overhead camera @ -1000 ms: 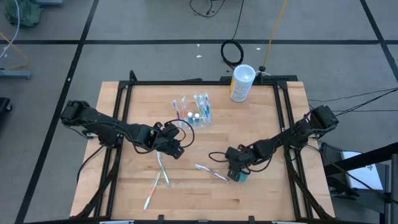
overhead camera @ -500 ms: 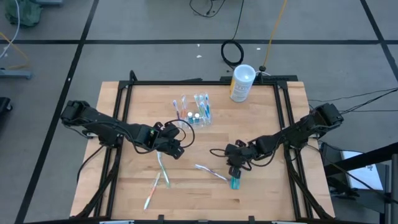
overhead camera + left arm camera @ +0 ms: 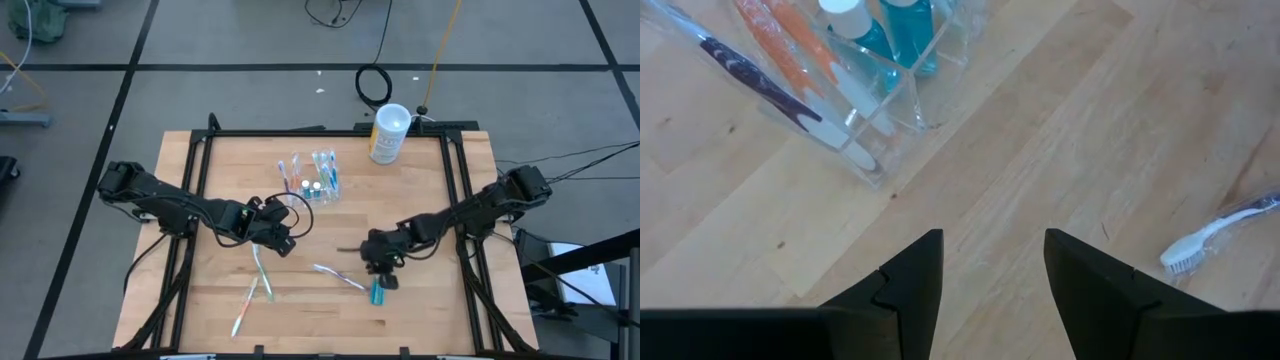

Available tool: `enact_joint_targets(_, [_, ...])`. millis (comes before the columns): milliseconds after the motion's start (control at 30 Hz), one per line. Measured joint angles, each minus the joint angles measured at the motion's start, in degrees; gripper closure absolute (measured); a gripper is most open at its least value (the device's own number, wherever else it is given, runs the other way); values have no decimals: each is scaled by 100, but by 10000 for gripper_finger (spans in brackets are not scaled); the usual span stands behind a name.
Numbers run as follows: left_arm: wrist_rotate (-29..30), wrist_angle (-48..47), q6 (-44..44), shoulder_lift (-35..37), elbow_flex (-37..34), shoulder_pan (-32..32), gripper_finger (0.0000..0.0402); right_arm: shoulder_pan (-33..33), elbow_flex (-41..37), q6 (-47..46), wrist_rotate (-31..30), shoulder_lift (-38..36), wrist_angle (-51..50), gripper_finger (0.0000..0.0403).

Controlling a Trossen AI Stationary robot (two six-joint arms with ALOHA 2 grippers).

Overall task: Pick & Place toothbrushing station
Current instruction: Put the mouthwash into the transparent organizer

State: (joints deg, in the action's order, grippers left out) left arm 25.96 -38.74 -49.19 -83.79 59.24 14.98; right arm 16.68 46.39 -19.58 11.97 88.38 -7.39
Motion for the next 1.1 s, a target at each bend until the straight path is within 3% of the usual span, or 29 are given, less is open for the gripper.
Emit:
enact_joint_targets(167, [2,0,0,0,0,0,220,190,4,2033,32,-4,-219,322])
enact_joint_targets(300, [2,0,-47,0,0,0,220,269,4,3088,28,-4,-502,322])
enact_joint_targets(600, [4,2,-337,0,0,0,220,295,13,3305,19,-19,-363,307])
enact_joint_targets(833, [-15,6,-707,0,0,-4,220,315,63,3421,19,-315,-601,263])
enact_joint_targets(1100, [-67,302,-485,2,2,-128,220,413,-157,3758,28,-387,-823,218])
